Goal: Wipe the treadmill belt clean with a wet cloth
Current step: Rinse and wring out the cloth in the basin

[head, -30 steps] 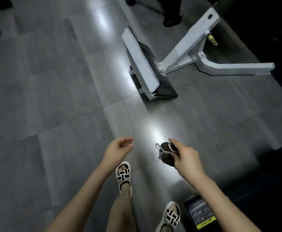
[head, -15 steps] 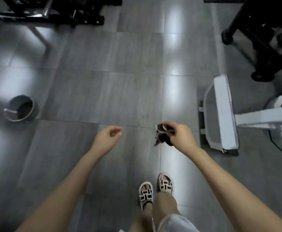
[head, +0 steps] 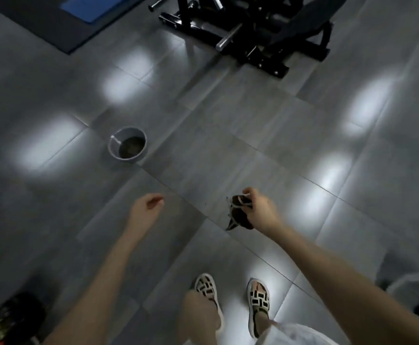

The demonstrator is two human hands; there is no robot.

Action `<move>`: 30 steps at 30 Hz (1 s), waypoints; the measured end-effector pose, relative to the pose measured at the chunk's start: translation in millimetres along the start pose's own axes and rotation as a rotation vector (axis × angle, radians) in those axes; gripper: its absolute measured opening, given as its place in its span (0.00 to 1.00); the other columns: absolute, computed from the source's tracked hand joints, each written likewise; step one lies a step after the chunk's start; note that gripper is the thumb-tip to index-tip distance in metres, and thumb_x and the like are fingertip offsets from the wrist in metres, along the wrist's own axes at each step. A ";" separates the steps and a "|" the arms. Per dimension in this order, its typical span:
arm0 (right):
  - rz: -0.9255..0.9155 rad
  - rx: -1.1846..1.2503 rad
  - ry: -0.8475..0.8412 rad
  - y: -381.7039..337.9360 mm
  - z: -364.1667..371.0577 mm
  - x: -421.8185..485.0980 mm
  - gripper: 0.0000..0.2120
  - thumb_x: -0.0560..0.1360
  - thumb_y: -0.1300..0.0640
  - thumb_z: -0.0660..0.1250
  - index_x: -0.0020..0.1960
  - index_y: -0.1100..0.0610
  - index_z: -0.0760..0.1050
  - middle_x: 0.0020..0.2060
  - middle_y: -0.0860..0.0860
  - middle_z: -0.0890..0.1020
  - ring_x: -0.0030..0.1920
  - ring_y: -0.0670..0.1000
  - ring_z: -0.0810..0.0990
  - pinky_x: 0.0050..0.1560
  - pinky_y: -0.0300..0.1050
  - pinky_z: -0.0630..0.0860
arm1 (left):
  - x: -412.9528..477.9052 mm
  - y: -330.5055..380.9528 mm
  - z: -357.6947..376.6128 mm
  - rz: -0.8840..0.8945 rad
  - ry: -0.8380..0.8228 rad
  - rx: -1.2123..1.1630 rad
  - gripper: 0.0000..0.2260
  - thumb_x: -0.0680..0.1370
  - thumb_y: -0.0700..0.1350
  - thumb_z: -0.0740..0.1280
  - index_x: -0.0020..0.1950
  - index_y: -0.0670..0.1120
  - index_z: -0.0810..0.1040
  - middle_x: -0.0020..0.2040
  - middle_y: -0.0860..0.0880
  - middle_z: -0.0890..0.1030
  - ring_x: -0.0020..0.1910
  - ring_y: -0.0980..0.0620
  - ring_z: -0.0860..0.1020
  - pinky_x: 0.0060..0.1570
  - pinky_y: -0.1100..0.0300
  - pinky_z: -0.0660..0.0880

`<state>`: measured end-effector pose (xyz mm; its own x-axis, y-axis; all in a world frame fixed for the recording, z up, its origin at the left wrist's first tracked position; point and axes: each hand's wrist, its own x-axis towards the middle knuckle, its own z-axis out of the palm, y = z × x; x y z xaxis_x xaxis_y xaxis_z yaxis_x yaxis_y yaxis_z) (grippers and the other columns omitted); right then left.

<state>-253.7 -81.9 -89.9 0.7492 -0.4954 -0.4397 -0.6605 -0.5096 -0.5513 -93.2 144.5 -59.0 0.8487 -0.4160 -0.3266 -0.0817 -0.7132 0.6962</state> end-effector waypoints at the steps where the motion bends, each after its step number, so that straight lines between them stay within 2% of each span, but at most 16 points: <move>1: -0.017 -0.011 -0.010 -18.2 2.5 20.8 0.14 0.77 0.60 0.62 0.62 0.58 0.69 0.56 0.56 0.79 0.57 0.59 0.76 0.52 0.49 0.73 | 15.5 -7.4 -13.3 -0.026 0.022 -0.013 0.09 0.77 0.32 0.64 0.56 0.31 0.77 0.54 0.36 0.80 0.49 0.50 0.75 0.42 0.75 0.68; 3: -0.054 -0.039 -0.024 -52.8 13.4 63.2 0.08 0.77 0.61 0.62 0.56 0.59 0.71 0.51 0.57 0.80 0.52 0.58 0.78 0.45 0.48 0.74 | 46.5 -23.1 -41.6 -0.078 0.072 -0.057 0.10 0.77 0.33 0.64 0.57 0.32 0.77 0.55 0.36 0.80 0.49 0.50 0.75 0.42 0.71 0.69; 5: -0.062 -0.020 -0.003 -87.7 28.9 104.4 0.08 0.75 0.64 0.62 0.54 0.59 0.73 0.48 0.54 0.79 0.46 0.53 0.78 0.35 0.36 0.73 | 79.9 -43.1 -71.6 -0.134 0.109 -0.102 0.10 0.78 0.34 0.64 0.57 0.33 0.77 0.54 0.37 0.80 0.51 0.48 0.77 0.46 0.67 0.70; 6: -0.054 -0.001 0.020 -103.9 37.4 123.0 0.08 0.75 0.65 0.63 0.53 0.59 0.74 0.48 0.53 0.77 0.43 0.50 0.76 0.28 0.30 0.69 | 96.9 -53.1 -85.2 -0.155 0.112 -0.117 0.10 0.78 0.35 0.64 0.57 0.34 0.78 0.53 0.39 0.80 0.51 0.47 0.77 0.46 0.67 0.70; 8: -0.019 0.044 0.074 -138.5 55.6 156.3 0.08 0.74 0.67 0.64 0.52 0.60 0.76 0.49 0.52 0.75 0.42 0.48 0.74 0.25 0.29 0.66 | 131.6 -73.5 -113.2 -0.190 0.113 -0.142 0.09 0.78 0.36 0.65 0.56 0.36 0.78 0.51 0.41 0.81 0.49 0.47 0.78 0.47 0.65 0.71; 12: 0.153 0.224 0.151 -192.2 94.8 231.1 0.05 0.75 0.67 0.64 0.51 0.63 0.75 0.50 0.54 0.71 0.42 0.53 0.76 0.31 0.27 0.68 | 217.2 -107.0 -168.6 -0.195 0.077 -0.128 0.08 0.77 0.36 0.66 0.55 0.39 0.80 0.49 0.45 0.81 0.49 0.49 0.78 0.52 0.60 0.70; 14: 0.244 0.235 0.163 -214.6 112.2 270.8 0.07 0.75 0.66 0.63 0.52 0.61 0.76 0.54 0.55 0.73 0.46 0.56 0.76 0.40 0.38 0.69 | 260.8 -122.3 -192.3 -0.202 0.067 -0.102 0.08 0.77 0.36 0.66 0.55 0.39 0.80 0.49 0.45 0.81 0.48 0.49 0.78 0.51 0.59 0.70; 16: 0.296 0.249 0.174 -234.6 128.5 305.6 0.09 0.73 0.67 0.63 0.52 0.61 0.76 0.55 0.57 0.74 0.48 0.58 0.75 0.44 0.41 0.67 | 304.3 -136.1 -210.8 -0.218 0.051 -0.085 0.07 0.77 0.38 0.66 0.54 0.41 0.80 0.50 0.43 0.82 0.50 0.47 0.79 0.53 0.55 0.74; 18: 0.332 0.286 0.187 -253.7 143.9 338.5 0.10 0.72 0.68 0.63 0.52 0.62 0.77 0.54 0.58 0.74 0.49 0.60 0.75 0.47 0.44 0.71 | 347.2 -144.5 -222.3 -0.226 0.005 -0.071 0.08 0.78 0.38 0.66 0.55 0.42 0.80 0.50 0.43 0.82 0.51 0.46 0.79 0.55 0.54 0.74; 20: 0.357 0.304 0.197 -271.0 160.7 374.5 0.11 0.71 0.69 0.62 0.51 0.62 0.77 0.53 0.58 0.75 0.49 0.60 0.76 0.46 0.43 0.70 | 389.4 -149.2 -226.5 -0.249 -0.015 -0.071 0.08 0.78 0.36 0.65 0.55 0.39 0.80 0.51 0.42 0.81 0.50 0.47 0.78 0.54 0.57 0.73; 23: 0.420 0.340 0.187 -295.4 189.6 437.7 0.13 0.72 0.69 0.61 0.54 0.62 0.76 0.55 0.57 0.74 0.45 0.55 0.74 0.42 0.38 0.63 | 455.8 -160.9 -223.7 -0.286 -0.014 -0.094 0.07 0.77 0.36 0.65 0.54 0.39 0.80 0.48 0.42 0.82 0.49 0.45 0.79 0.52 0.57 0.73; 27: 0.501 0.324 0.132 -314.0 243.1 538.9 0.17 0.72 0.70 0.59 0.59 0.61 0.75 0.57 0.58 0.74 0.50 0.59 0.75 0.45 0.40 0.65 | 546.3 -195.6 -207.9 -0.333 -0.053 -0.073 0.08 0.78 0.38 0.65 0.54 0.43 0.81 0.48 0.46 0.82 0.49 0.49 0.79 0.51 0.59 0.73; 30: 0.540 0.289 0.109 -320.1 286.0 615.9 0.18 0.72 0.70 0.58 0.58 0.60 0.76 0.56 0.59 0.74 0.51 0.60 0.75 0.46 0.40 0.65 | 610.1 -236.2 -188.3 -0.356 -0.123 -0.008 0.09 0.78 0.39 0.65 0.56 0.43 0.81 0.50 0.47 0.82 0.49 0.51 0.78 0.49 0.62 0.71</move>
<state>433.2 -22.6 -387.0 0.2940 -0.7066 -0.6437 -0.8936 0.0358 -0.4475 542.3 165.5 -302.3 0.7538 -0.2078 -0.6234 0.2116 -0.8214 0.5297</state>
